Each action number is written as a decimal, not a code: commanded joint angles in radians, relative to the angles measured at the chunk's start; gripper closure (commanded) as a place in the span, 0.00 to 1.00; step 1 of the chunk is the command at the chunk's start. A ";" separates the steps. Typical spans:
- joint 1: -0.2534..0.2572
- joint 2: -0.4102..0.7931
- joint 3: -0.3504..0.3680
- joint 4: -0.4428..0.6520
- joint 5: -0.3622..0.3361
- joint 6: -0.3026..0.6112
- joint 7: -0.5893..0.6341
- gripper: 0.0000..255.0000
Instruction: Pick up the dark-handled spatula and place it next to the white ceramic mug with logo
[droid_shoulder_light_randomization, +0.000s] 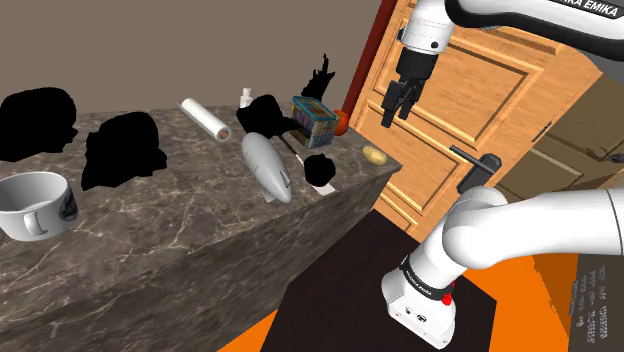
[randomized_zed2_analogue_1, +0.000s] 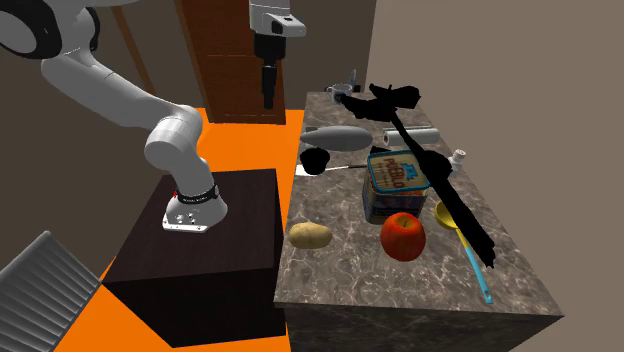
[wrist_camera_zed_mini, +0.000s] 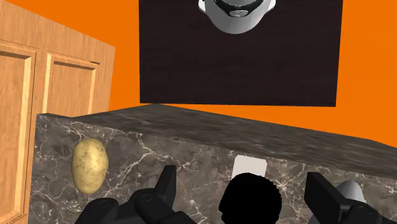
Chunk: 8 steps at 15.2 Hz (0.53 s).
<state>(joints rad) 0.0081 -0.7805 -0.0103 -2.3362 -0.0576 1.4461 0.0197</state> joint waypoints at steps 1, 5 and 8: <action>0.000 0.000 0.000 0.000 0.000 0.000 0.000 0.00; -0.002 0.027 0.008 -0.103 0.013 0.185 0.035 0.00; -0.003 0.068 0.014 -0.165 0.020 0.329 0.061 0.00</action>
<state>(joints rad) 0.0029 -0.7246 -0.0039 -2.4787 -0.0439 1.7211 0.0656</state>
